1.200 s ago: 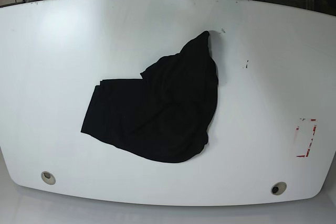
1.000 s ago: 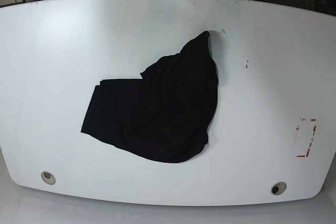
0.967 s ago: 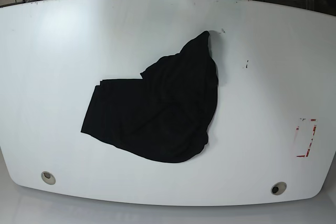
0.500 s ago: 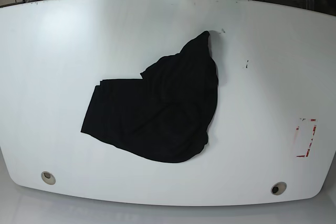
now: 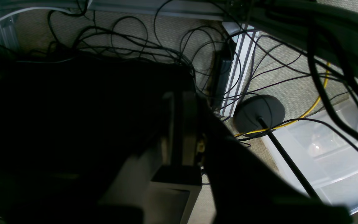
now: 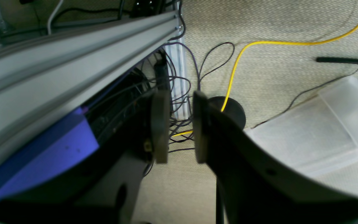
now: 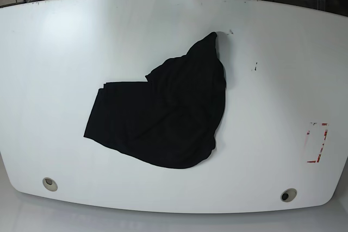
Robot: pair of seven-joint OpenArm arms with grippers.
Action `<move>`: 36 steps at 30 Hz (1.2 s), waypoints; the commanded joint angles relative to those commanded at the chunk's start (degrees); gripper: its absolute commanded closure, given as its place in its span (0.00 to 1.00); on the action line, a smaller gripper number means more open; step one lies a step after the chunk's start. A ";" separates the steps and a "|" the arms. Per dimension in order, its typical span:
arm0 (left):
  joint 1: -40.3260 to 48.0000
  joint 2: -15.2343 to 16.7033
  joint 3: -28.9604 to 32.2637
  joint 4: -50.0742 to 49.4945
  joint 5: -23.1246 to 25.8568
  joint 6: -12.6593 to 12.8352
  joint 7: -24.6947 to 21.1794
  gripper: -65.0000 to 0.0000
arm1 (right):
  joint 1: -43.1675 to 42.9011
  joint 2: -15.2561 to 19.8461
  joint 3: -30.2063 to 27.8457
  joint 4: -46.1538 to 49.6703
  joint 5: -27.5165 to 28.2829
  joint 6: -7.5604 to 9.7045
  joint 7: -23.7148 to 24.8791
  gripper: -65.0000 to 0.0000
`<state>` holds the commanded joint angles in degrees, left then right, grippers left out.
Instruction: Layout the t-shirt on the table in an organized manner, then fold the t-shirt properly
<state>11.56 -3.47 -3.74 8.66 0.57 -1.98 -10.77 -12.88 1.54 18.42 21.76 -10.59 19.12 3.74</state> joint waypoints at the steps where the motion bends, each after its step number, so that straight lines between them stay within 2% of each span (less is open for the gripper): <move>1: 0.00 0.00 -0.09 0.00 -0.09 0.00 -0.26 0.93 | -0.26 0.00 0.00 0.00 0.00 0.00 0.53 0.81; 5: 1.76 -0.97 0.09 0.09 0.00 0.00 -5.19 0.93 | -2.99 0.00 0.00 0.35 0.00 0.00 4.75 0.81; 9: 4.31 -1.14 0.09 3.16 0.09 -0.09 -8.88 0.93 | -5.54 -0.44 0.09 3.43 0.26 0.00 6.33 0.81; 17: 14.77 -1.23 0.09 18.99 0.09 -0.09 -9.05 0.93 | -14.86 -3.52 0.09 19.08 0.18 0.00 6.86 0.81; 20: 18.81 -2.20 0.00 25.23 0.00 -0.09 -9.05 0.93 | -18.37 -4.40 0.09 24.18 0.09 0.18 6.86 0.81; 28: 29.98 -2.73 -0.26 41.14 -0.26 -0.09 -9.05 0.93 | -27.87 -6.07 0.00 38.51 0.35 0.44 5.19 0.81; 31: 33.23 -4.31 -0.44 45.71 -0.26 0.00 -9.14 0.93 | -30.15 -6.86 -0.09 42.20 0.35 0.53 5.19 0.81; 36: 39.21 -5.10 -1.93 54.59 -0.35 0.09 -9.32 0.93 | -35.43 -7.47 -0.09 49.23 0.35 2.20 5.10 0.81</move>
<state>50.77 -8.57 -5.67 63.25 0.22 -1.89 -20.09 -48.31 -5.93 18.33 70.99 -10.24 21.32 8.84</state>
